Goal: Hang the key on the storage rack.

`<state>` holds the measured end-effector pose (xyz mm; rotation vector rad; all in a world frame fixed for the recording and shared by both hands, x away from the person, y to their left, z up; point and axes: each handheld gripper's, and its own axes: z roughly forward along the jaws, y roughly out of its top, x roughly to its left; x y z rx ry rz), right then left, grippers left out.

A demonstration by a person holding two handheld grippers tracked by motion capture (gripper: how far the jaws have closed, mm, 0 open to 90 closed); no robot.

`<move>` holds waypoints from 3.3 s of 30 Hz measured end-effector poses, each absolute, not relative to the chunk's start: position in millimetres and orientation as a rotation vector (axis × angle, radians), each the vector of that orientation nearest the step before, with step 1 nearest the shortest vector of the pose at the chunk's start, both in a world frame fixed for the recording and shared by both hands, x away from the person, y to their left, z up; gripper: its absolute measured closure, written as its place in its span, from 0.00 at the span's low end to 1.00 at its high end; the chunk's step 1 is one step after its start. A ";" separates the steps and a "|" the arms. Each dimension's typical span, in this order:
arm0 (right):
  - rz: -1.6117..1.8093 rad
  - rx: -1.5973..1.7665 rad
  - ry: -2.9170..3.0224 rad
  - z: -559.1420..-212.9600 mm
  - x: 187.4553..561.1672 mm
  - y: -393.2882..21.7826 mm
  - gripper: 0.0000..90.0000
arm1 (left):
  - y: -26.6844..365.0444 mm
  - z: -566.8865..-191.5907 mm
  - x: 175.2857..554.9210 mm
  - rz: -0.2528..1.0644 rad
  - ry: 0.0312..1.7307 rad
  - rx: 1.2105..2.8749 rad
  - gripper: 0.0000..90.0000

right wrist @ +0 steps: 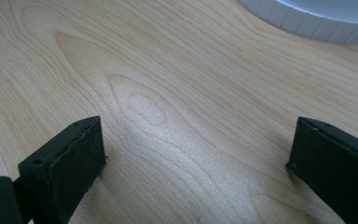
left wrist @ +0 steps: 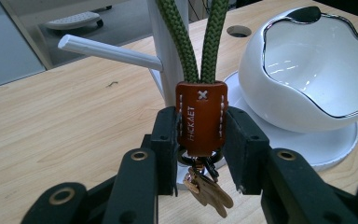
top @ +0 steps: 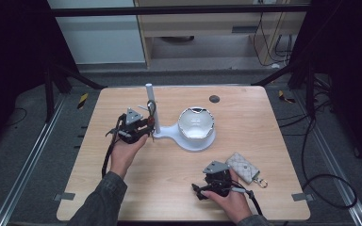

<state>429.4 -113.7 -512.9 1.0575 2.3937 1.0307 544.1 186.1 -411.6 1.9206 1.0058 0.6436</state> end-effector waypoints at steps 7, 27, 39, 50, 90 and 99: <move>1.031 1.057 2.394 -512.9 429.3 -113.8 0.04 | 186.6 -412.5 545.5 0.639 1.000 1.916 0.73; 1.030 1.059 2.392 -512.9 429.1 -113.8 0.04 | 189.4 -411.3 541.7 0.649 0.981 1.905 0.61; 1.009 1.060 2.383 -511.2 428.2 -114.1 0.06 | 199.0 -412.1 528.1 0.658 0.958 1.935 0.45; 0.952 1.031 2.371 -487.4 427.1 -117.0 0.09 | 214.3 -428.2 517.5 0.555 0.994 1.988 0.23; 0.571 1.189 2.409 -393.3 458.4 -221.6 0.09 | 256.3 -478.9 487.0 0.467 1.065 2.110 0.09; 0.510 1.223 2.492 -409.5 457.7 -231.1 0.12 | 270.1 -480.7 485.9 0.497 1.100 2.081 0.09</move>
